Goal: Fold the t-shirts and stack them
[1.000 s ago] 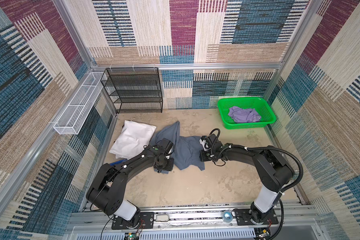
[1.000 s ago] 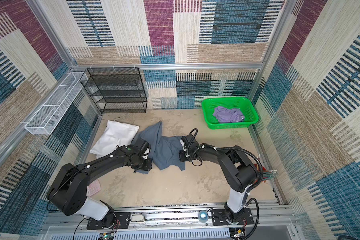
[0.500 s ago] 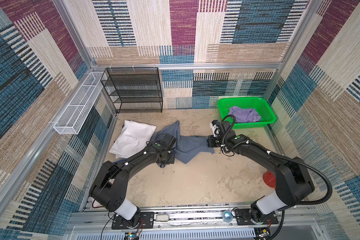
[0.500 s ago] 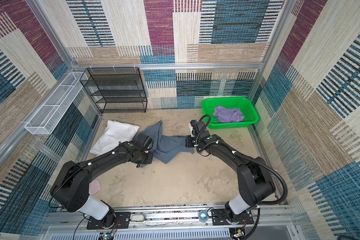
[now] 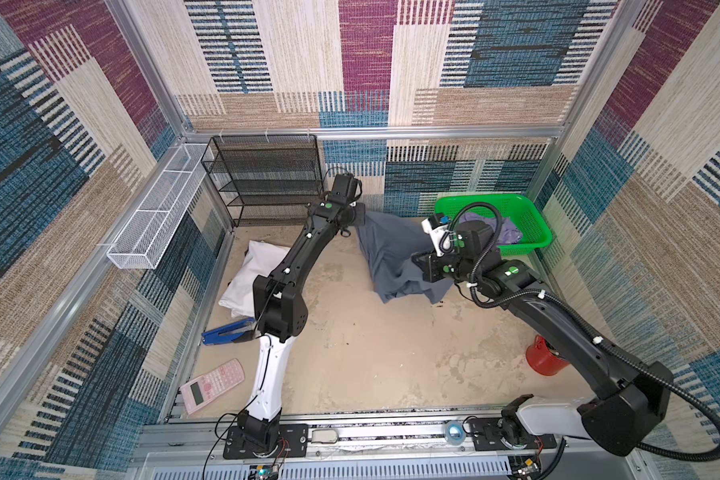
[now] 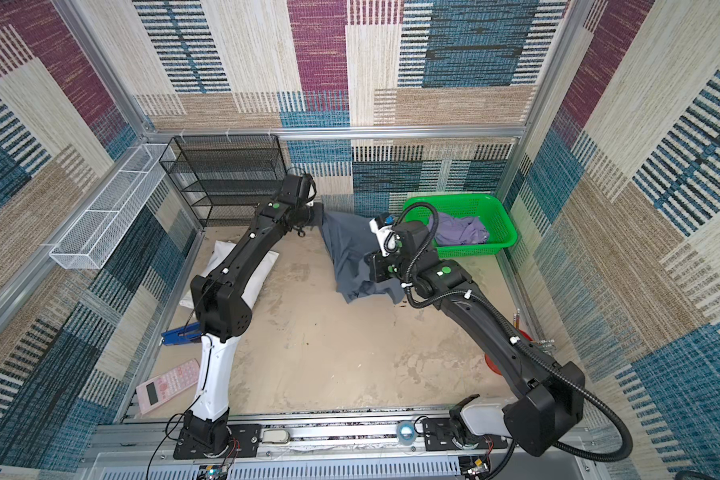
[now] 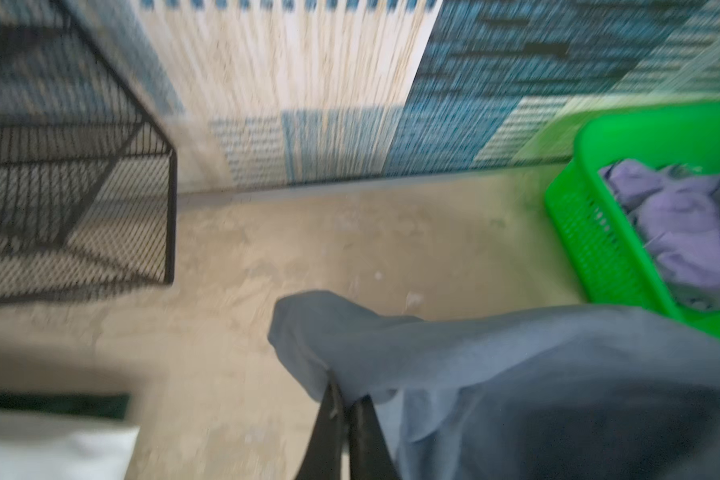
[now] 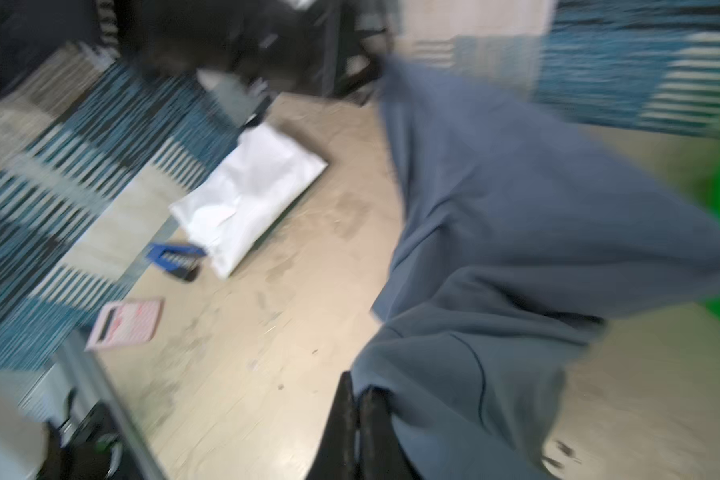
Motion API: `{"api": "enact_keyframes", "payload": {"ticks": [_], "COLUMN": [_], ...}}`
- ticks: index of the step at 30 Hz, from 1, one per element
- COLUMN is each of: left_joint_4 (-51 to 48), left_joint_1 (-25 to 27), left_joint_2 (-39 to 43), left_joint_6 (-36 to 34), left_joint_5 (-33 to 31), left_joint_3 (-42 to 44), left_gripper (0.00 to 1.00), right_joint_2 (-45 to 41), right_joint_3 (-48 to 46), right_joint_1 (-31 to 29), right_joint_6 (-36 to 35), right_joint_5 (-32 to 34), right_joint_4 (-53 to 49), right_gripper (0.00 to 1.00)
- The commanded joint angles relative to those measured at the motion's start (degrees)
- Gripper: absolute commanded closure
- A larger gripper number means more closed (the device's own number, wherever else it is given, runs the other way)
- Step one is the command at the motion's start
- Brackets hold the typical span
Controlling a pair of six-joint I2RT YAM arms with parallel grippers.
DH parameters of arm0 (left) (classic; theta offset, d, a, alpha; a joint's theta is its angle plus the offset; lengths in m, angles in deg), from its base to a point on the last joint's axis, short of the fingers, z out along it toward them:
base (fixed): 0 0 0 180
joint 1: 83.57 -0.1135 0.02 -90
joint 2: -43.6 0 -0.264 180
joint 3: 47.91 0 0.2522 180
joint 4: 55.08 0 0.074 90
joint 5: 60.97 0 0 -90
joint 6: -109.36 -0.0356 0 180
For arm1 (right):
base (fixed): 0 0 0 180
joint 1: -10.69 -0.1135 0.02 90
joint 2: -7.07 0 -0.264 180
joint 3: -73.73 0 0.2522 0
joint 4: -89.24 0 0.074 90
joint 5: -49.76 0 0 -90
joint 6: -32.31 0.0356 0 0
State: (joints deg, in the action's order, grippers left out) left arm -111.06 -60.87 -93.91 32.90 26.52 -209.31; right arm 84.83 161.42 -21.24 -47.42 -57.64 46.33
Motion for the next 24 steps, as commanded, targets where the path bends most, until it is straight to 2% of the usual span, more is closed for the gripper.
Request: {"api": "enact_keyframes", "payload": {"ticks": [1,2,4,6,8,10,13,15,19,21,24], "left_joint_4": [-4.2,-4.1,-6.5,-8.7,-5.2,3.3,10.7,12.4,24.0,28.6,36.4], "left_joint_1": [-1.3,-2.2,-4.3,-5.7,-6.0,-6.7,-8.5,-8.7,-6.4,-4.5,-1.1], "left_joint_2": [-8.0,-8.8,-6.6,0.5,13.3,28.1,46.2,54.0,67.4,70.6,72.6], "left_joint_6": [0.0,1.5,3.4,2.5,1.1,2.8,7.0,8.2,9.7,9.7,9.5], "left_joint_5": [10.1,11.2,12.3,8.3,-1.9,-9.8,-13.6,-11.0,6.9,12.4,14.1], "left_joint_3": [-12.9,-14.0,-11.7,-2.2,16.9,38.9,63.9,74.6,94.7,100.4,106.9], "left_gripper": [0.71,0.58,0.51,0.50,0.49,0.46,0.44,0.44,0.43,0.43,0.43], "right_joint_2": [5.0,7.1,12.2,17.6,23.4,29.5,38.1,42.2,47.2,47.9,45.7], "right_joint_3": [1.7,2.5,4.1,6.1,8.8,13.4,22.5,28.0,37.0,39.3,38.5], "right_joint_1": [-5.9,-7.7,-9.1,-9.1,-9.4,-9.6,-9.7,-9.8,-9.8,-9.9,-9.9], "right_joint_6": [0.5,1.5,6.4,10.8,12.7,13.0,12.3,11.7,10.0,9.2,8.7], "right_joint_5": [-8.4,-8.2,-6.6,-5.8,-5.8,-6.2,-6.7,-6.9,-8.2,-7.9,-8.0], "right_joint_4": [5.9,8.0,12.3,15.1,17.1,17.4,15.0,13.1,9.7,8.3,9.5], "right_gripper": [1.00,1.00,1.00,1.00,1.00,1.00,1.00,1.00,1.00,1.00,1.00]}}
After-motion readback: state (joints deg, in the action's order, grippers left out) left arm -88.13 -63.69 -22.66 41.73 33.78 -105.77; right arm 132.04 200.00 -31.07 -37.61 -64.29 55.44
